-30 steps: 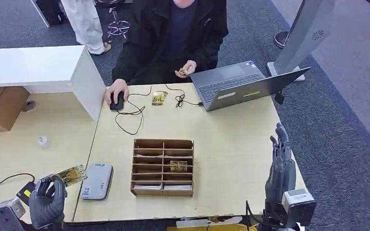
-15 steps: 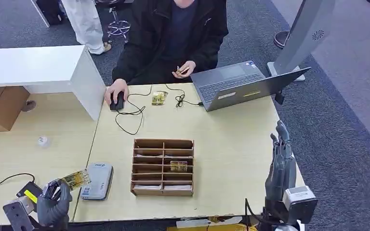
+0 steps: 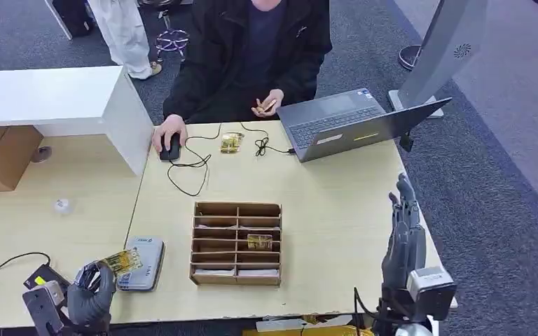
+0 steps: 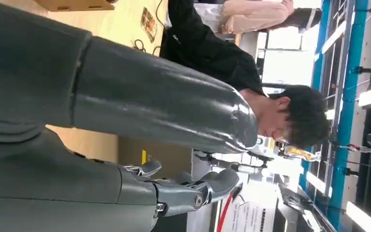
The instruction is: Pass the card to the sensor for recognition and then transmit it.
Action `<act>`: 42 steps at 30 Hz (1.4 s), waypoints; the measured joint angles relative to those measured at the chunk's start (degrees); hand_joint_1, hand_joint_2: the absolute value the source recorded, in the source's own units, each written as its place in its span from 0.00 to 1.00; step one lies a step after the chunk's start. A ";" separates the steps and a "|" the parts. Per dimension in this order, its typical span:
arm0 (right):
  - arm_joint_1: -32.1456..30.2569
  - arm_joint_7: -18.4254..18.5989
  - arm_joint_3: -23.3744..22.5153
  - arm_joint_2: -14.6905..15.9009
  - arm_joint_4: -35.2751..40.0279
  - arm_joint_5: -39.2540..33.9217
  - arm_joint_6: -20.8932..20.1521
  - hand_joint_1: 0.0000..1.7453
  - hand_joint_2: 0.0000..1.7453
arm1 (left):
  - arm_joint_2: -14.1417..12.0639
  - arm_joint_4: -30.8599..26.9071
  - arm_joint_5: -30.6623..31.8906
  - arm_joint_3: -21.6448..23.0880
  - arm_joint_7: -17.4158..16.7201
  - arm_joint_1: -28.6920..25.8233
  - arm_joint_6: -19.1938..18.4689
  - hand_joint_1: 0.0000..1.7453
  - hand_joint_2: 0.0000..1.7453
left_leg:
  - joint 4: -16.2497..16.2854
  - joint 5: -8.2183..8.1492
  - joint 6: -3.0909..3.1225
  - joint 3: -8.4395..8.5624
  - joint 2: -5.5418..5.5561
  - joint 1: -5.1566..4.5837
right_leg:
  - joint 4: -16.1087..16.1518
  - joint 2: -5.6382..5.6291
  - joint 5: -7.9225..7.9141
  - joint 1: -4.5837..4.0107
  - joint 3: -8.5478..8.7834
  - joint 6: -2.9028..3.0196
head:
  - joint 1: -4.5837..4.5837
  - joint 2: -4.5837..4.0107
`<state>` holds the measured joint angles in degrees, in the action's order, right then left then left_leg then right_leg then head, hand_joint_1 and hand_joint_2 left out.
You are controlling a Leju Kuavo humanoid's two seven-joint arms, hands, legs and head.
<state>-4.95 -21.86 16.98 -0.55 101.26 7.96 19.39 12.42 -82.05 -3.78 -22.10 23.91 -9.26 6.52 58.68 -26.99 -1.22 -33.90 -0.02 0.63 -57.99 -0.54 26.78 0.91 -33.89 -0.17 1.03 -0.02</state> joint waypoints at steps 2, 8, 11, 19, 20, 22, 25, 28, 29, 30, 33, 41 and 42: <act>0.03 0.00 0.09 0.00 -0.19 0.00 0.02 0.00 0.00 | -0.02 0.44 0.46 0.52 0.24 0.16 0.85 1.00 1.00 | 0.00 0.00 0.00 0.00 0.00 0.00 | 0.00 0.00 0.00 0.00 0.00 0.00 | 0.00 0.00; 0.28 -0.02 0.24 0.00 -0.24 -0.20 0.18 0.00 0.00 | -0.20 1.35 1.33 1.66 0.48 0.57 3.41 1.00 1.00 | 0.00 0.00 0.00 0.00 0.00 0.00 | 0.00 0.00 0.00 0.00 0.00 0.00 | 0.02 0.00; 0.57 0.07 0.37 0.00 -0.24 -0.33 0.46 0.00 0.00 | -0.46 1.62 0.30 2.25 0.05 0.81 4.37 1.00 1.00 | 0.00 0.00 0.00 0.00 0.00 0.00 | 0.00 0.00 0.00 0.00 0.00 0.00 | 0.02 0.00; 0.53 0.07 0.83 0.00 -0.24 -0.33 0.98 0.00 0.00 | -1.09 2.71 0.00 2.64 -0.19 0.98 6.05 1.00 1.00 | 0.00 0.00 0.00 0.01 0.00 0.00 | 0.00 0.00 0.00 0.00 0.00 0.00 | 0.02 0.00; 0.53 0.09 0.85 0.02 -0.24 -0.33 0.96 0.00 0.00 | -1.16 2.95 0.59 2.73 -0.15 1.08 6.64 1.00 1.00 | 0.00 0.00 0.00 0.00 0.00 0.00 | 0.00 0.00 0.00 0.00 0.00 0.00 | 0.02 0.00; 0.54 0.09 0.85 0.00 -0.24 -0.35 0.98 0.00 0.00 | -1.42 3.58 3.05 3.19 0.39 1.28 9.47 1.00 1.00 | 0.00 0.00 0.00 0.01 0.00 0.00 | 0.00 0.00 0.00 0.00 0.00 0.00 | 0.02 0.00; 0.55 0.24 0.87 0.02 -0.24 -0.35 0.96 0.00 0.00 | -1.73 4.55 3.74 3.54 0.61 1.58 10.82 1.00 1.00 | 0.00 0.00 0.00 0.01 0.00 0.00 | 0.00 0.00 0.00 0.00 0.00 0.00 | 0.02 0.00; 0.58 0.48 0.92 0.02 -0.24 -0.35 0.96 0.00 0.00 | -1.90 5.44 4.17 3.67 0.75 1.80 11.41 1.00 1.00 | 0.00 0.00 0.00 0.01 0.00 0.00 | 0.00 0.00 0.00 0.00 0.00 0.00 | 0.00 0.00; 0.58 0.50 0.92 0.02 -0.24 -0.35 0.96 0.00 0.00 | -1.99 5.77 4.39 3.78 0.79 1.88 11.54 1.00 1.00 | 0.00 0.00 0.00 0.01 0.00 0.00 | 0.00 0.00 0.00 0.00 0.00 0.00 | 0.02 0.00; 0.58 0.52 0.94 0.02 -0.24 -0.35 0.98 0.00 0.00 | -2.03 6.05 4.59 3.89 0.83 1.93 11.82 1.00 1.00 | 0.00 0.00 0.00 0.01 0.00 0.00 | 0.00 0.00 0.00 0.00 0.00 0.00 | 0.02 0.00; 0.61 0.63 0.98 0.02 -0.24 -0.33 0.98 0.00 0.00 | -2.19 6.66 5.07 4.11 0.96 2.22 12.30 1.00 1.00 | 0.00 0.00 0.00 0.01 0.00 0.00 | 0.00 0.00 0.00 0.00 0.00 0.00 | 0.00 0.00; 0.87 0.72 1.11 0.00 -0.28 -0.31 1.01 0.00 0.00 | -2.71 8.00 6.58 4.96 1.16 2.83 13.29 1.00 1.00 | 0.00 0.00 0.00 0.01 0.00 0.00 | 0.00 0.00 0.00 0.00 0.01 0.00 | 0.02 0.00; 0.92 0.81 1.11 0.02 -0.28 -0.31 0.96 0.00 0.00 | -2.80 8.19 6.84 5.07 1.12 2.92 13.42 1.00 1.00 | 0.00 0.00 0.00 0.01 0.00 0.00 | 0.00 0.00 0.00 0.00 0.01 0.00 | 0.02 0.00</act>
<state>-4.03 -21.05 18.10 -0.52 100.98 7.65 20.35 9.62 -73.86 3.06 -17.03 25.03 -6.33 19.93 58.68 -26.99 -1.22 -33.89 -0.02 0.63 -57.99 -0.54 26.78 0.91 -33.88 -0.17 1.05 -0.02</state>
